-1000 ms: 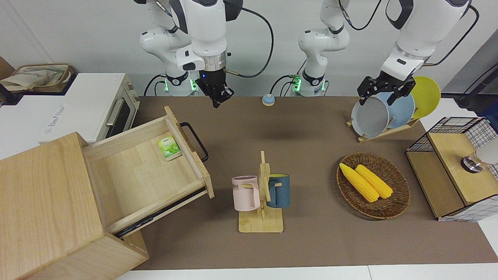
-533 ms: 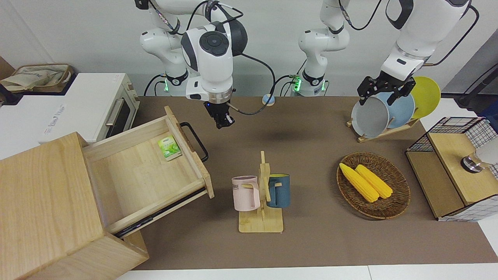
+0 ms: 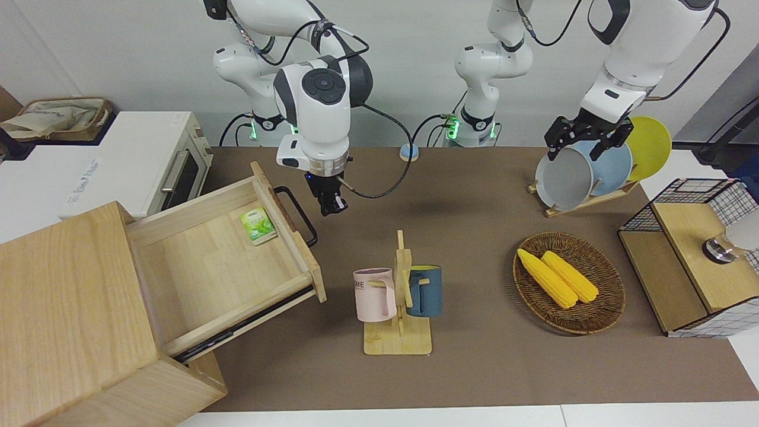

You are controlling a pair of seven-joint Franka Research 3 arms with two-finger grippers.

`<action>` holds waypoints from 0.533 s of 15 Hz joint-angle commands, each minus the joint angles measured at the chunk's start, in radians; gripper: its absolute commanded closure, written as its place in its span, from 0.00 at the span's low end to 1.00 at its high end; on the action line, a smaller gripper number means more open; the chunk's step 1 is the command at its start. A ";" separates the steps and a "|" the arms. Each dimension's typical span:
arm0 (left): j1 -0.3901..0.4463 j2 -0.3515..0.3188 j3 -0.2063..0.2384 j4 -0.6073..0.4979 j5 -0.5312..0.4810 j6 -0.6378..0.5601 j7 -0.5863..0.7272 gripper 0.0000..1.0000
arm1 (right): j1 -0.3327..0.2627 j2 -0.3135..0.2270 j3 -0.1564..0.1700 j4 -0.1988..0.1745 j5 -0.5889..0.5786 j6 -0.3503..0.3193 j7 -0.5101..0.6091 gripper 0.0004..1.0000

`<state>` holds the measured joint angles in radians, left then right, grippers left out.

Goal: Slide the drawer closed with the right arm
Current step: 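Swing the right arm over and press against the drawer's front edge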

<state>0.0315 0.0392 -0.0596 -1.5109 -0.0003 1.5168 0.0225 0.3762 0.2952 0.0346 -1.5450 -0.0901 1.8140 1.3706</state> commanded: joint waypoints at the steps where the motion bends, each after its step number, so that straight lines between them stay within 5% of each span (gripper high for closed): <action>1: 0.004 0.011 -0.006 0.026 0.017 -0.020 0.010 0.01 | -0.037 0.019 0.002 0.000 -0.007 0.070 0.028 1.00; 8: 0.004 0.011 -0.006 0.026 0.017 -0.020 0.010 0.01 | -0.105 0.038 0.004 0.025 0.006 0.093 0.027 1.00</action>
<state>0.0315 0.0392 -0.0596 -1.5109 -0.0003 1.5168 0.0225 0.3158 0.3127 0.0250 -1.5423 -0.0894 1.8892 1.3772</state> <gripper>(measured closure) 0.004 0.991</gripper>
